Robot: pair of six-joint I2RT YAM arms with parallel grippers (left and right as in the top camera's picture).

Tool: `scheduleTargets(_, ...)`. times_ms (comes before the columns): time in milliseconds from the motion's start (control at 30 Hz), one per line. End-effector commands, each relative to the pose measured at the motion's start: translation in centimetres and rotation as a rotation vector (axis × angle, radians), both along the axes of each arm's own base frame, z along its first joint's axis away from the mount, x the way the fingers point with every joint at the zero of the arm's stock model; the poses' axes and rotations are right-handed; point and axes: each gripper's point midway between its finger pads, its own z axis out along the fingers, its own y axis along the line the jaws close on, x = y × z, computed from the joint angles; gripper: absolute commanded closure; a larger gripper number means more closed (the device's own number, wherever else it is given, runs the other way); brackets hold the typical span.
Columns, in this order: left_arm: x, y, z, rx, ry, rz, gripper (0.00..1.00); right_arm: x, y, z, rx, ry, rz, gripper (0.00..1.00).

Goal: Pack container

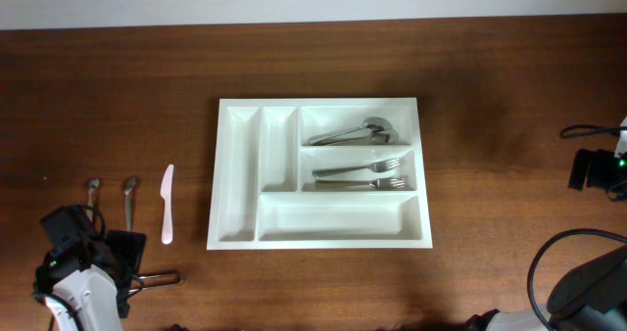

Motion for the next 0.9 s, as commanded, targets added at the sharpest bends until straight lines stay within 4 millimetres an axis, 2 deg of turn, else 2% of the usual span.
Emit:
scheduleTargets(0,0.0,-0.6,-0.7,-0.029,-0.005,-0.045,0.01,0.0,0.1,0.7,-0.014,-0.018,0.008,0.01)
scheduleTargets(200,-0.3,-0.4,-1.3,-0.038,0.027,-0.011,0.01,0.0,0.1,0.7,-0.014,-0.018,0.008,0.01)
scheduleTargets(300,-1.6,0.3,-1.7,-0.025,0.078,0.133,0.01,0.0,0.1,0.7,-0.014,-0.018,0.008,0.01)
scheduleTargets(400,-2.0,0.5,-2.1,-0.040,0.089,0.226,0.01,0.0,0.1,0.7,-0.014,-0.018,0.009,0.01)
scheduleTargets(633,-1.0,1.5,-3.3,-0.026,0.097,0.146,0.01,0.0,0.1,0.7,-0.014,-0.018,0.008,0.01)
scheduleTargets(867,-1.3,1.3,-4.4,-0.057,0.140,0.160,0.01,0.0,0.1,0.7,-0.014,-0.018,0.008,0.01)
